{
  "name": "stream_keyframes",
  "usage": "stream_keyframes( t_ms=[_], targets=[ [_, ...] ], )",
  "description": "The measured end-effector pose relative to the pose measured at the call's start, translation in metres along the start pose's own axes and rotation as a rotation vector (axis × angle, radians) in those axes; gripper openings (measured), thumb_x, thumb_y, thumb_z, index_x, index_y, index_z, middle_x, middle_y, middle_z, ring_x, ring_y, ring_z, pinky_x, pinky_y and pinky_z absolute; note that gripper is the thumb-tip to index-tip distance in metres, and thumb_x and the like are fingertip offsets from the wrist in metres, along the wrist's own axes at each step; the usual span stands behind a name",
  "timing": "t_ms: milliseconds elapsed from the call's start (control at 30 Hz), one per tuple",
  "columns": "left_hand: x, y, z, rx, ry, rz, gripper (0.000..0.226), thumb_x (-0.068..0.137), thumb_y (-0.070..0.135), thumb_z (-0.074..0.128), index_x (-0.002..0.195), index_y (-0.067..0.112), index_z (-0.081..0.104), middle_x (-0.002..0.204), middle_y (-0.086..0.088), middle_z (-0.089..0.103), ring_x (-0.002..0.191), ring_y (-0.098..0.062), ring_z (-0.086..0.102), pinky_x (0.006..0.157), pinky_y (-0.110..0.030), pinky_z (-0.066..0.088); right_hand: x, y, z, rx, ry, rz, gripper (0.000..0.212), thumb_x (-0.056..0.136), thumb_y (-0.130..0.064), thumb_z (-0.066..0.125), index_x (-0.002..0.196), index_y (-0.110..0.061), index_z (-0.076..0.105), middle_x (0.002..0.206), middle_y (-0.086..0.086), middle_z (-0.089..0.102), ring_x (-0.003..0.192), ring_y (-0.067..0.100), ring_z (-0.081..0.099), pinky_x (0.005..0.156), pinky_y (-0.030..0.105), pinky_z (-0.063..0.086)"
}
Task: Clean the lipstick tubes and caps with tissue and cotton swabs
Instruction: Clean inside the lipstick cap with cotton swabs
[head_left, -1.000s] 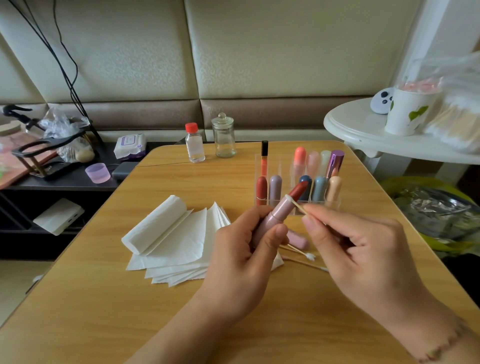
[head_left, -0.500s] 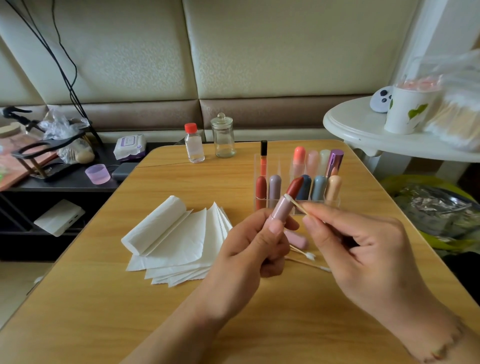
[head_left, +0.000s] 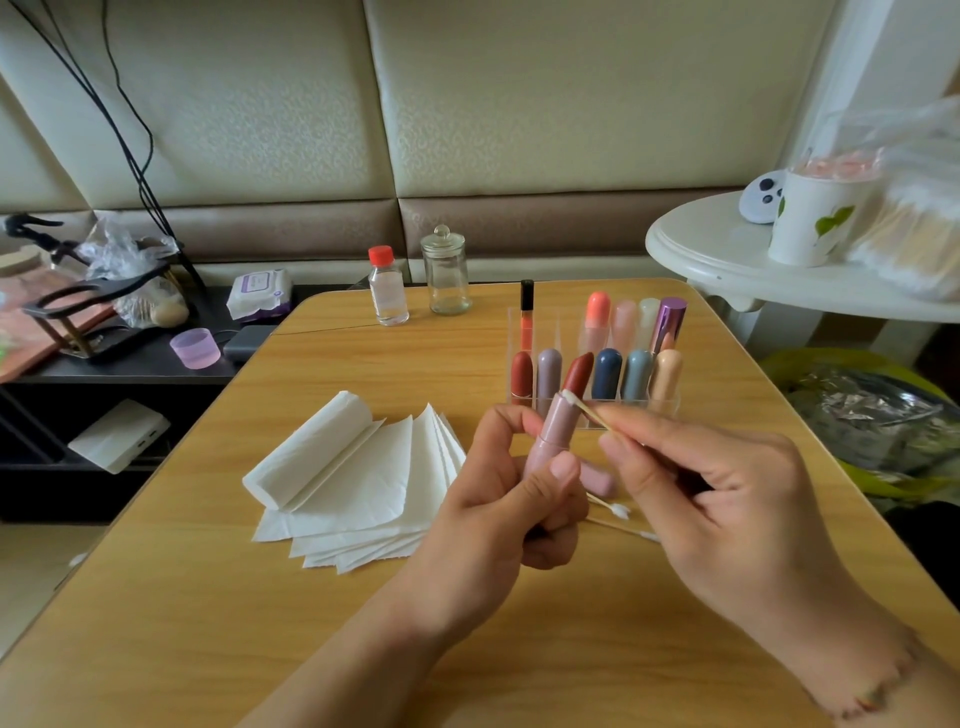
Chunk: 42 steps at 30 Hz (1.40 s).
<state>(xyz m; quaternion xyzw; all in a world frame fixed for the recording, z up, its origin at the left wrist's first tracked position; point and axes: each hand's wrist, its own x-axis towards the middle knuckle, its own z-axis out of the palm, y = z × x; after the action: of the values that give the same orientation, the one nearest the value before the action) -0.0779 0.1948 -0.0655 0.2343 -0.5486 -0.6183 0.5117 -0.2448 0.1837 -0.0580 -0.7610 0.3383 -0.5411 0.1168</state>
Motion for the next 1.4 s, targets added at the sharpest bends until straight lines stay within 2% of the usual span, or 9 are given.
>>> stream_keyframes(
  t_ms=[267,400,600,767,867,967,1133,1300,1400],
  targets=[
    [-0.0010,-0.0025,-0.0046,-0.060,0.002,-0.047,0.021,0.095,0.030,0.046,0.101,0.011,0.038,0.067,0.003,0.049,0.051,-0.013,0.028,0.049,-0.020,0.028,-0.0015,0.0028,0.0010,-0.020,-0.034,-0.005,0.028,0.090,-0.012,0.064,0.117,-0.004,0.068,0.085,-0.029,0.056,0.067,-0.024,0.053,0.065,-0.006,0.034],
    [0.0001,-0.0045,-0.0060,-0.077,-0.008,-0.039,0.016,0.099,0.030,0.048,0.094,0.015,0.048,0.069,-0.001,0.046,0.051,-0.013,0.027,0.050,-0.022,0.028,-0.0027,0.0066,0.0004,-0.018,-0.035,-0.014,0.029,0.092,-0.013,0.068,0.119,-0.005,0.067,0.086,-0.023,0.062,0.068,-0.022,0.056,0.065,-0.005,0.037],
    [0.0009,-0.0071,-0.0060,-0.106,-0.023,-0.042,0.030,0.097,0.030,0.041,0.107,0.005,0.051,0.076,-0.006,0.050,0.052,-0.013,0.030,0.051,-0.023,0.028,-0.0033,0.0077,0.0002,-0.031,-0.017,-0.017,0.027,0.093,-0.017,0.068,0.120,-0.011,0.066,0.085,-0.023,0.064,0.069,-0.020,0.058,0.066,-0.002,0.039],
    [0.0029,-0.0061,-0.0056,-0.131,-0.006,-0.066,0.032,0.097,0.031,0.037,0.102,0.009,0.060,0.070,-0.005,0.042,0.052,-0.013,0.027,0.051,-0.024,0.023,-0.0026,0.0075,0.0002,-0.018,-0.019,-0.008,0.029,0.094,-0.023,0.060,0.121,-0.012,0.067,0.090,-0.018,0.070,0.074,-0.015,0.062,0.068,0.001,0.043],
    [0.0020,-0.0038,-0.0052,-0.094,-0.013,-0.083,0.024,0.097,0.032,0.048,0.113,0.015,0.051,0.068,0.001,0.043,0.053,-0.012,0.027,0.051,-0.021,0.025,-0.0022,0.0060,0.0013,-0.037,-0.026,-0.015,0.029,0.093,-0.020,0.061,0.119,-0.010,0.067,0.086,-0.026,0.061,0.069,-0.020,0.056,0.066,-0.003,0.037],
    [0.0008,-0.0026,-0.0038,-0.116,-0.025,-0.079,0.036,0.095,0.018,0.054,0.122,0.016,0.031,0.069,0.009,0.057,0.052,-0.009,0.028,0.050,-0.017,0.028,-0.0017,0.0053,0.0016,-0.039,-0.019,-0.030,0.029,0.093,-0.019,0.060,0.121,-0.011,0.065,0.086,-0.030,0.057,0.069,-0.021,0.055,0.065,-0.004,0.036],
    [0.0003,-0.0036,-0.0037,-0.172,-0.013,-0.120,0.017,0.096,0.018,0.046,0.108,0.012,0.037,0.070,-0.001,0.046,0.053,-0.012,0.030,0.052,-0.020,0.029,-0.0020,0.0071,0.0011,-0.046,-0.003,-0.058,0.029,0.094,-0.021,0.061,0.122,-0.015,0.065,0.082,-0.019,0.067,0.067,-0.015,0.057,0.063,0.000,0.038],
    [-0.0008,-0.0042,-0.0037,-0.230,-0.041,-0.131,0.013,0.098,0.024,0.043,0.103,0.011,0.040,0.077,-0.007,0.043,0.056,-0.015,0.034,0.056,-0.024,0.032,-0.0017,0.0087,0.0005,-0.050,0.012,-0.067,0.029,0.093,-0.021,0.062,0.121,-0.014,0.065,0.084,-0.013,0.071,0.070,-0.016,0.059,0.066,0.000,0.040],
    [-0.0007,-0.0057,-0.0035,-0.232,-0.070,-0.122,0.016,0.099,0.025,0.039,0.104,0.010,0.040,0.081,-0.008,0.045,0.057,-0.014,0.036,0.058,-0.024,0.032,-0.0017,0.0097,0.0003,-0.046,0.015,-0.049,0.029,0.094,-0.023,0.062,0.121,-0.016,0.066,0.079,-0.009,0.072,0.065,-0.006,0.061,0.064,0.004,0.041]
  ],
)
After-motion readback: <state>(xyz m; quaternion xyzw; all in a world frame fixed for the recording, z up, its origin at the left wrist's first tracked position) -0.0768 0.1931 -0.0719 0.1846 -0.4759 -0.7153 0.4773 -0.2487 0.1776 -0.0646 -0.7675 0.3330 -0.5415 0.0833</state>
